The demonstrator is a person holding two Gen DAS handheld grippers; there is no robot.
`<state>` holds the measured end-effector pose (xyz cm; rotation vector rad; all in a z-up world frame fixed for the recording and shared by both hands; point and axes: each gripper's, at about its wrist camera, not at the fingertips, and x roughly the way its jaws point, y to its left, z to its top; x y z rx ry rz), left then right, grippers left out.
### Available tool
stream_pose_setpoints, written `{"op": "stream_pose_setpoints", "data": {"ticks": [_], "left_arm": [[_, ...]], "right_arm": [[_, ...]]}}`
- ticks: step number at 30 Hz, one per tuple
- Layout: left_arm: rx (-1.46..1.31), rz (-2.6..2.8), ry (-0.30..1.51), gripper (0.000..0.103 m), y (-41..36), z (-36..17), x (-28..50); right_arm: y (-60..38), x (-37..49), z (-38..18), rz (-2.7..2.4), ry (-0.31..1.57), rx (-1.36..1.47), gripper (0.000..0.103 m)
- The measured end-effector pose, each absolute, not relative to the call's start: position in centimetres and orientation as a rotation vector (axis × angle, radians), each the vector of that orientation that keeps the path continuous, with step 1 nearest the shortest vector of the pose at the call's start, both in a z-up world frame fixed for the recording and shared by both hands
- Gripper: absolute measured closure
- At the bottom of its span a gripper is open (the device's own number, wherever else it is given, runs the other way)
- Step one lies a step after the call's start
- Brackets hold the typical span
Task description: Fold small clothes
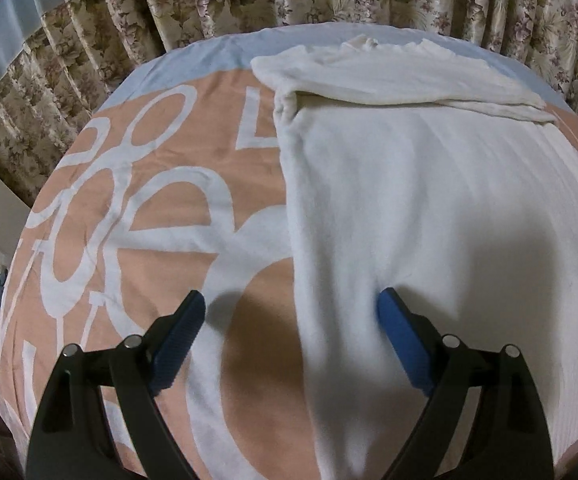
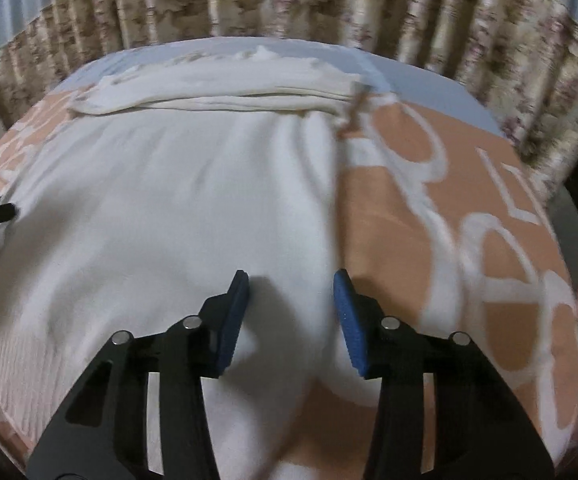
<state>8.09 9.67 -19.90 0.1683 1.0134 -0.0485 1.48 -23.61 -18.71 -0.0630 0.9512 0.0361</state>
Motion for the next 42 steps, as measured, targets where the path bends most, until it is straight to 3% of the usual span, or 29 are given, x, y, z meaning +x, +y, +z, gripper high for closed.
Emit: {"op": "stream_pose_setpoints", "data": {"ticks": [2, 4, 11, 31, 42], "left_arm": [[0.165, -0.053, 1.006, 0.015, 9.6, -19.5, 7.8], [0.154, -0.052, 1.006, 0.014, 9.3, -19.1, 7.5], [0.128, -0.053, 0.976, 0.005, 8.3, -16.7, 6.0], [0.077, -0.065, 0.923, 0.005, 9.3, -13.7, 2.1], [0.059, -0.151, 1.121, 0.005, 9.7, -18.6, -2.3]], "right_arm": [[-24.6, 0.8, -17.9, 0.055, 0.936, -0.007, 0.056], [-25.1, -0.4, -16.5, 0.104, 0.890, 0.073, 0.021], [-24.1, -1.2, -14.3, 0.120, 0.860, 0.125, 0.003], [-23.3, -2.9, -12.9, -0.014, 0.888, -0.018, 0.003], [-24.6, -5.7, -15.1, 0.013, 0.943, 0.105, 0.003]]}}
